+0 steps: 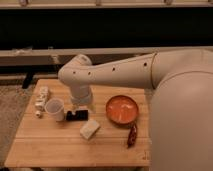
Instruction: Move the arm in a circular motion
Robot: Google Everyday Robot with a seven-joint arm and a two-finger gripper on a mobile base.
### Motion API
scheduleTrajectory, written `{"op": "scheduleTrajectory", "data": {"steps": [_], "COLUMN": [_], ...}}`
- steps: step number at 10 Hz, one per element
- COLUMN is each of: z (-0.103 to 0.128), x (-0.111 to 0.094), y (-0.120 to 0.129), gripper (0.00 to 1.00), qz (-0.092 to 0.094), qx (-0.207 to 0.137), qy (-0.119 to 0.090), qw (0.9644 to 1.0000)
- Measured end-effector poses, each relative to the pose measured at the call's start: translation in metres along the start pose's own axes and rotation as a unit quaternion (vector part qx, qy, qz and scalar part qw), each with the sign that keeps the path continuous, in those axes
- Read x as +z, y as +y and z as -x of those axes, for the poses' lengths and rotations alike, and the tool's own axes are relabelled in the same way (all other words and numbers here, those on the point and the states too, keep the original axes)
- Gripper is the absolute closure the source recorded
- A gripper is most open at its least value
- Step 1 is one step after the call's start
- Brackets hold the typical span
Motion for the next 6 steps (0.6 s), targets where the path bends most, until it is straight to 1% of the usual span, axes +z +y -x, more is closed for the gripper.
{"op": "scheduleTrajectory", "data": {"steps": [6], "z": [-0.0079], "x": [-0.0044], "y": [-0.0001], "gripper": [0.35], "qz": [-0.001], "qx": [-0.001], "qy": [-0.005], "qw": [1.0000]}}
